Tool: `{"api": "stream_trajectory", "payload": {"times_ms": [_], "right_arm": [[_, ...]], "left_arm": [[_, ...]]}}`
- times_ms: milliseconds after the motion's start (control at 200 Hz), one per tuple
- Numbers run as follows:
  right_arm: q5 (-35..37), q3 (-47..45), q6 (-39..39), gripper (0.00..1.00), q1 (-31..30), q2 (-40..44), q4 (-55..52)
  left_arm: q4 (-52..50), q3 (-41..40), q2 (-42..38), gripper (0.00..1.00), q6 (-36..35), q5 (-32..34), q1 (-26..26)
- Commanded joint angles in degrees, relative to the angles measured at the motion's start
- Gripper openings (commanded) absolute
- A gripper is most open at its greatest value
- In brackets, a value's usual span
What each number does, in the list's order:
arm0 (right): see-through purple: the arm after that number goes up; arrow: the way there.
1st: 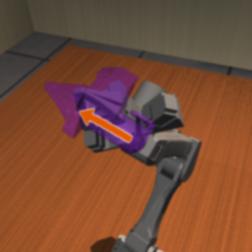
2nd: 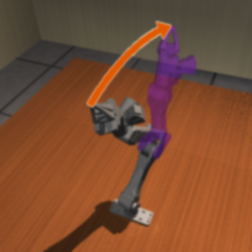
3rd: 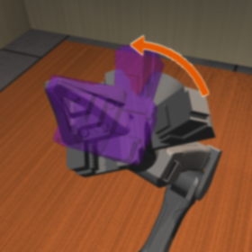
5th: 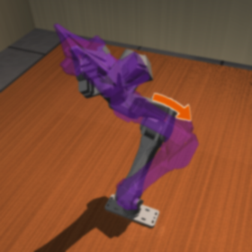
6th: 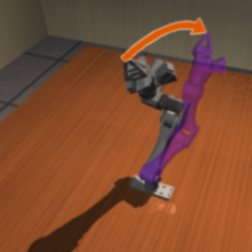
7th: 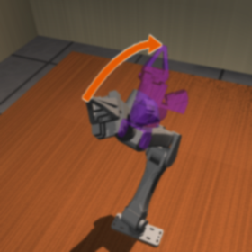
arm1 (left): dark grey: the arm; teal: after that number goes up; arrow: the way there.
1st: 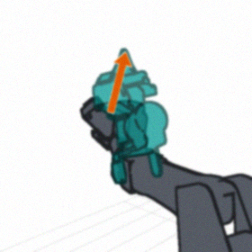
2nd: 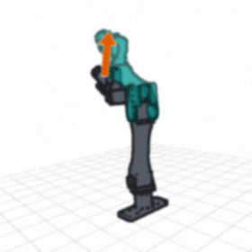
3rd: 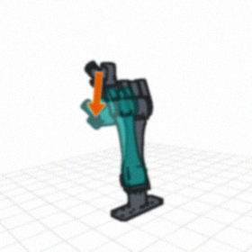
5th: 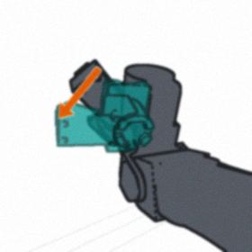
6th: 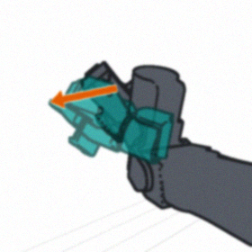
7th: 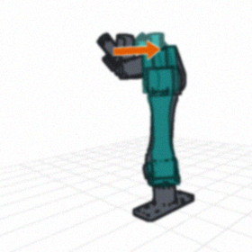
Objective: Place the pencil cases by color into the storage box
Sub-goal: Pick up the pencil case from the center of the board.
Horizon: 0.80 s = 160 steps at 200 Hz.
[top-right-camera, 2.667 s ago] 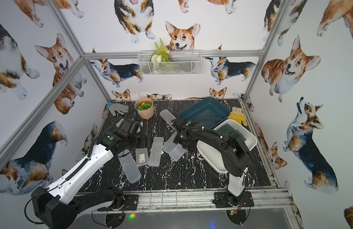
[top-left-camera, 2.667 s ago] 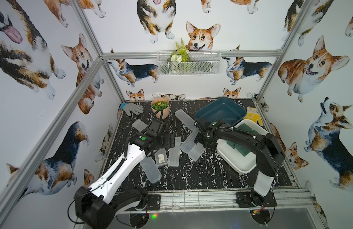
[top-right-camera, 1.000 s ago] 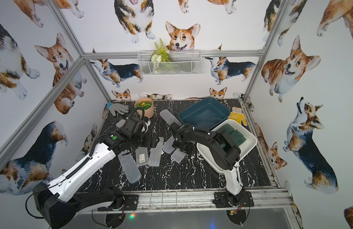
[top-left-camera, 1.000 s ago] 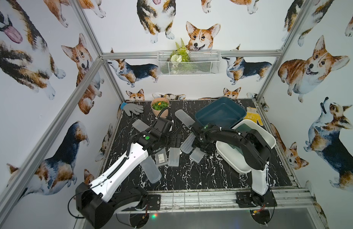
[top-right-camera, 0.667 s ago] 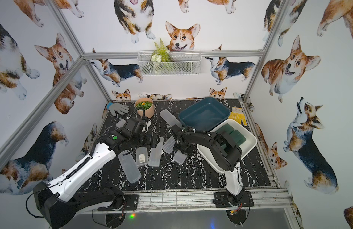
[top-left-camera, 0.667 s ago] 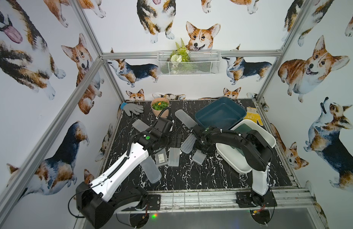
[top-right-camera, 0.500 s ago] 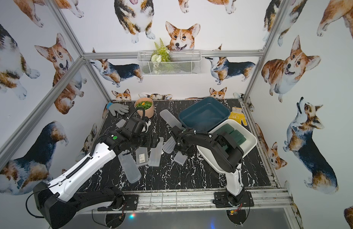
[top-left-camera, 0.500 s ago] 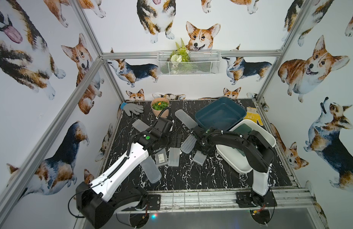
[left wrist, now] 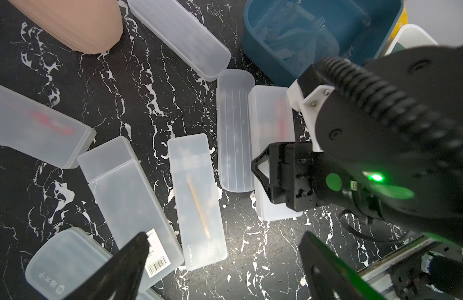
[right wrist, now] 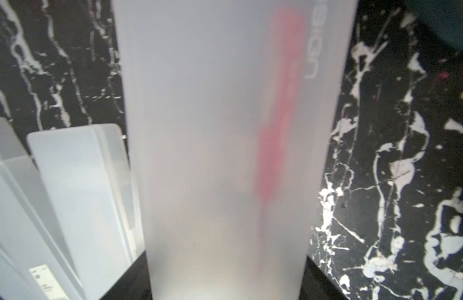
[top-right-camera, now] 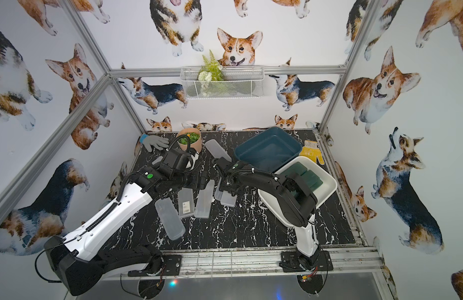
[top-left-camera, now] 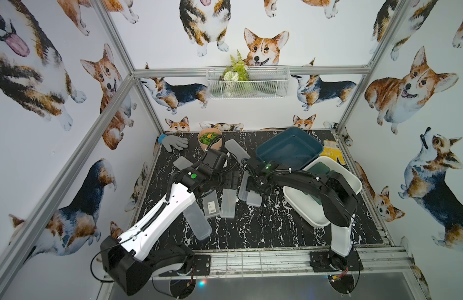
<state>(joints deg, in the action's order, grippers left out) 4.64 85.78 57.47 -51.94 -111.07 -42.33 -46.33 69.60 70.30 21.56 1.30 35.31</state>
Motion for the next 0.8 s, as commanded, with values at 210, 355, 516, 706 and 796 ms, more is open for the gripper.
{"api": "stream_trajectory", "payload": {"times_ms": [210,355,516,706,796], "right_arm": [[1.83,5.31,-10.98,0.66,-2.15,2.52,-3.22],[2.85,8.53,-16.64,0.66,-1.46,4.01,-2.98],[1.12,9.32,-19.49,0.66,2.73,5.39,-2.28],[1.02,10.24,-26.26,0.66,10.77,7.35,0.34],[1.05,11.57,-29.85,0.66,15.21,6.89,0.47]], "left_arm": [[-1.66,3.18,-0.36,0.93,0.67,0.58,-1.43],[-1.14,3.69,-1.89,0.93,4.03,-4.38,-6.36],[-1.89,5.15,-2.06,0.93,5.92,-7.61,-11.01],[-3.6,7.85,0.02,0.93,7.9,-9.25,-13.01],[-4.6,9.41,1.34,0.93,8.79,-10.11,-13.15]]}}
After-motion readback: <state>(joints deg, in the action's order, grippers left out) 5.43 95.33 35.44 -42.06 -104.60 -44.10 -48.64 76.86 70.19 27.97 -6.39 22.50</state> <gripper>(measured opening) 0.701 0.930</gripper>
